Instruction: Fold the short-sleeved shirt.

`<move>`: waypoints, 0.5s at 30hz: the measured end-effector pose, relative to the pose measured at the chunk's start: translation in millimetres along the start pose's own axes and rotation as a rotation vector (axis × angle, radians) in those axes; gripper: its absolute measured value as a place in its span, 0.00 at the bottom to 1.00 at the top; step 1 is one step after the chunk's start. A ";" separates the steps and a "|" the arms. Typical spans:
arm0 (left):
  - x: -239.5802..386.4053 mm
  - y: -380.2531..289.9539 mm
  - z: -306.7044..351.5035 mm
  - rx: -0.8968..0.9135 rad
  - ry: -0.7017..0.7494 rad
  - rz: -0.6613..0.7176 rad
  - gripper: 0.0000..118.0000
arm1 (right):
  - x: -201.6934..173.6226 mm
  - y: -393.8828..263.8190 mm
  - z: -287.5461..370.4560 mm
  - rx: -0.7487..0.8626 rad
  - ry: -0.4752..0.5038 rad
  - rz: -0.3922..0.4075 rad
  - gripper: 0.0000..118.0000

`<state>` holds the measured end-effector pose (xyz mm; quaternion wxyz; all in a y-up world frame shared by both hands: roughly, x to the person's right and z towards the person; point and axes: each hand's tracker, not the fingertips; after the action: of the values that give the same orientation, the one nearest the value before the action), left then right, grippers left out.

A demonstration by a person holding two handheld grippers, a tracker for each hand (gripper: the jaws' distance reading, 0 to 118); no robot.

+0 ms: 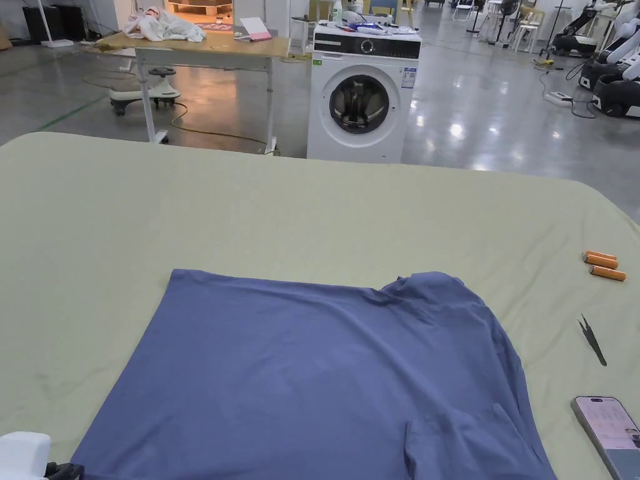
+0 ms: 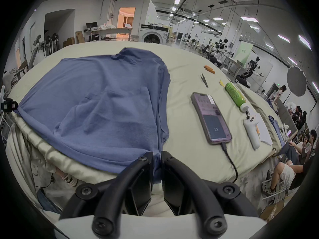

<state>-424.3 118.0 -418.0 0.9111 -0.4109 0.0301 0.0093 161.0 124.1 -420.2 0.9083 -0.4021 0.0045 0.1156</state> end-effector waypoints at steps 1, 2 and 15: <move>-0.1 -1.0 -4.0 -0.012 0.004 0.000 0.10 | -0.7 0.1 -1.5 -0.014 0.000 -0.002 0.19; 1.0 -0.9 -4.9 -0.022 0.010 -0.005 0.15 | -1.9 -0.1 -1.4 -0.023 -0.007 -0.009 0.29; 42.6 47.5 6.5 0.265 -0.026 0.002 0.35 | -40.4 64.9 9.0 0.320 0.031 -0.115 0.54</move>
<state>-383.4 154.0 -451.9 0.9577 -0.2867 0.0195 0.0114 107.0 164.6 -457.4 0.9656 -0.2539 0.0139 0.0549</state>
